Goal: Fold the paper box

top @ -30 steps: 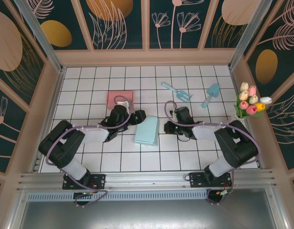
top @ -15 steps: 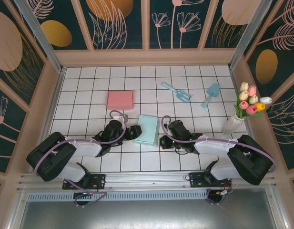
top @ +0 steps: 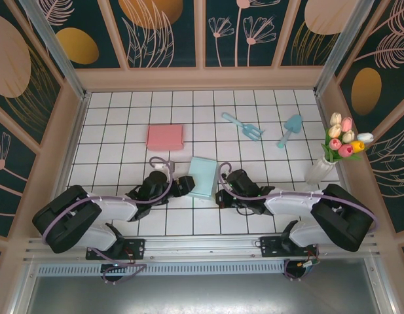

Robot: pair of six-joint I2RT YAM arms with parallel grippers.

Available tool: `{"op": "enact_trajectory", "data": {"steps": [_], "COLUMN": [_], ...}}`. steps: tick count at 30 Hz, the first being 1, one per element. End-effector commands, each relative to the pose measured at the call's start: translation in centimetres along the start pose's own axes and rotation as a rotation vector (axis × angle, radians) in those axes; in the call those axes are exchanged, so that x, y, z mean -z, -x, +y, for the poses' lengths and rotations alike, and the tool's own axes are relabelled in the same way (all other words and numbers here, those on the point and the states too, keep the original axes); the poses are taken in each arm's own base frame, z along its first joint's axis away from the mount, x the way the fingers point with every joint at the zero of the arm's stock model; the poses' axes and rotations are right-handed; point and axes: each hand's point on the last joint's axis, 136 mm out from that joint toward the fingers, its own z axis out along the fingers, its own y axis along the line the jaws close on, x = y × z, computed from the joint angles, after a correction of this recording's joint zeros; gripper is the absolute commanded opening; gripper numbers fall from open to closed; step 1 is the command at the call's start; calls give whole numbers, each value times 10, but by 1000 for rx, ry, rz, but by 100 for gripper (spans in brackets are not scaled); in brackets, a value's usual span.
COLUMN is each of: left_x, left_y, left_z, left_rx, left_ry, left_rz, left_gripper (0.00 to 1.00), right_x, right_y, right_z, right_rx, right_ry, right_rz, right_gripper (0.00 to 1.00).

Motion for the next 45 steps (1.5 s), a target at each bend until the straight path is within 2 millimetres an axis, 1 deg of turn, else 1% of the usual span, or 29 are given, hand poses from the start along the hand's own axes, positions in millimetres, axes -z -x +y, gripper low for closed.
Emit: {"op": "enact_trajectory", "data": {"steps": [1, 7, 13, 17, 20, 23, 26, 28, 30, 31, 34, 37, 41, 45], "left_x": [2, 0, -3, -3, -4, -9, -17, -20, -22, -22, -22, -22, -17, -9], "left_y": [2, -7, -17, -19, -22, -31, -45, -51, -55, -55, -47, -37, -16, 2], "left_z": [-3, 0, -5, -8, -12, -24, -46, -62, -73, -75, -72, -66, -51, -39], "left_rx": [7, 1, 9, 18, 26, 25, 27, 35, 40, 44, 36, -6, -42, -73], "left_ry": [-15, -4, -33, -53, -68, -96, -156, -206, -240, -248, -219, -149, -46, 25], "left_rz": [-27, -7, 18, 18, 18, 33, 65, 81, 93, 93, 52, 10, -60, -103], "left_gripper": [71, 71, 71, 71, 71, 71, 70, 70, 70, 70, 70, 73, 75, 79], "right_x": [-3, -4, -10, -14, -17, -21, -21, -20, -20, -19, -17, -12, -1, 17], "right_y": [1, 0, -2, -4, -2, 0, 5, 10, 13, 15, 17, 18, 16, 18], "right_z": [0, -3, 0, 5, 16, 38, 62, 73, 77, 78, 72, 60, 35, 7], "right_rx": [-6, -7, -9, -5, 2, 24, 51, 56, 54, 49, 29, 4, -15, -16], "right_ry": [-3, -11, 10, 37, 80, 141, 193, 213, 210, 208, 189, 144, 45, -68], "right_rz": [-14, -15, -1, 4, -5, -9, -24, -40, -54, -63, -88, -120, -156, -185], "right_gripper": [0, 0, 0, 0, 0, 0, 0, 0, 0, 0, 0, 0, 0, 0]}}
